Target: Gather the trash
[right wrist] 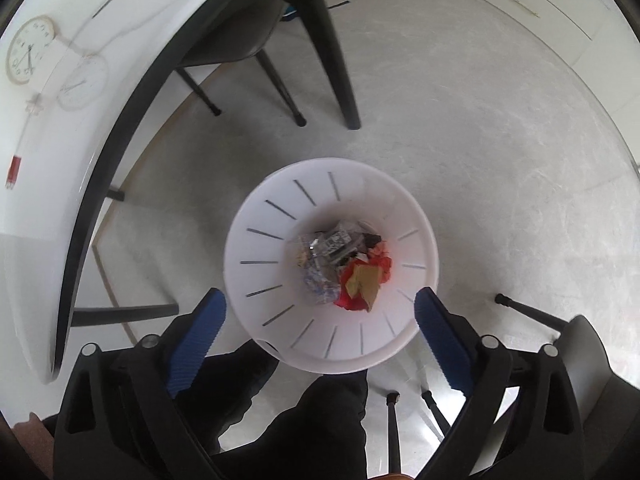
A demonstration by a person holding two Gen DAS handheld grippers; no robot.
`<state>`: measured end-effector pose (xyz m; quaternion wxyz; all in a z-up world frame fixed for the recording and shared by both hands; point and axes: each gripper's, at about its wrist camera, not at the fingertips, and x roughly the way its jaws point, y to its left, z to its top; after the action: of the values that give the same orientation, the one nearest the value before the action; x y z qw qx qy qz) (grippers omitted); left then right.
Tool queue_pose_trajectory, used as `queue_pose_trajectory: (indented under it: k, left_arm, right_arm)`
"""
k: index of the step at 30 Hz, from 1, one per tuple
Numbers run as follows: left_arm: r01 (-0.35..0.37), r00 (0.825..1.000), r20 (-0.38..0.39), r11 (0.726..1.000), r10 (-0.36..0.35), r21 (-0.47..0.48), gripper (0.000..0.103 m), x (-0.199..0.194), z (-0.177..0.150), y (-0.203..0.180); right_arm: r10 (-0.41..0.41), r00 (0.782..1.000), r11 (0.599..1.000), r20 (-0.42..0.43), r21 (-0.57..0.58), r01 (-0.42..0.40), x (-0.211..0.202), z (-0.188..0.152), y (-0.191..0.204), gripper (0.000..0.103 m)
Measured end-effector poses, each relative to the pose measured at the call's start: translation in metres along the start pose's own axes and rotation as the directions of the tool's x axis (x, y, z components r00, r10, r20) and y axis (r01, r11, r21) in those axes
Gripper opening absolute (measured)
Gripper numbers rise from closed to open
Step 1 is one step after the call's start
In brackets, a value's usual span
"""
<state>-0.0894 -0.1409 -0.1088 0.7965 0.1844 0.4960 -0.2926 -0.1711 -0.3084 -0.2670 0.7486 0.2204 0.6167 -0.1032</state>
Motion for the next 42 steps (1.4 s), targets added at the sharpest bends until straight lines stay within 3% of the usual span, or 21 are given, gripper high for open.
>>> queue_pose_trajectory:
  k: [6, 13, 21, 24, 29, 37, 40, 42]
  left_arm:
    - [0.039, 0.999, -0.007, 0.993, -0.038, 0.111, 0.041, 0.006, 0.002, -0.04]
    - [0.094, 0.995, -0.042, 0.969, -0.087, 0.228, 0.041, 0.026, 0.002, -0.095]
    - [0.172, 0.976, -0.176, 0.947, -0.127, 0.271, 0.041, 0.102, -0.023, -0.144]
    - [0.205, 0.962, -0.233, 0.944, -0.145, 0.258, 0.051, 0.14, -0.04, -0.157]
    - [0.199, 0.944, -0.314, 0.937, -0.104, 0.288, 0.077, 0.189, -0.063, -0.176]
    - [0.201, 0.936, -0.334, 0.946, -0.11, 0.253, 0.086, 0.182, -0.065, -0.181]
    - [0.188, 0.953, -0.278, 0.953, -0.119, 0.238, 0.086, 0.163, -0.054, -0.181]
    - [0.176, 0.967, -0.215, 0.965, -0.133, 0.192, 0.091, 0.137, -0.039, -0.173]
  right_arm:
    - [-0.065, 0.998, 0.993, -0.003, 0.096, 0.065, -0.018, -0.015, -0.041, 0.099]
    - [-0.067, 0.998, 0.983, -0.018, 0.168, 0.069, -0.031, -0.034, -0.08, 0.099]
    - [-0.057, 0.998, 0.986, -0.026, 0.158, 0.061, -0.038, -0.042, -0.107, 0.099]
    - [-0.055, 0.998, 0.986, -0.029, 0.153, 0.059, -0.042, -0.042, -0.118, 0.099]
    - [-0.061, 0.997, 0.988, -0.037, 0.139, 0.065, -0.044, -0.042, -0.132, 0.099]
    - [-0.056, 0.997, 0.989, -0.046, 0.138, 0.062, -0.043, -0.042, -0.145, 0.099]
    - [-0.058, 0.998, 0.988, -0.034, 0.138, 0.063, -0.046, -0.04, -0.145, 0.099]
    - [-0.068, 0.998, 0.989, 0.006, 0.133, 0.067, -0.054, -0.037, -0.144, 0.099]
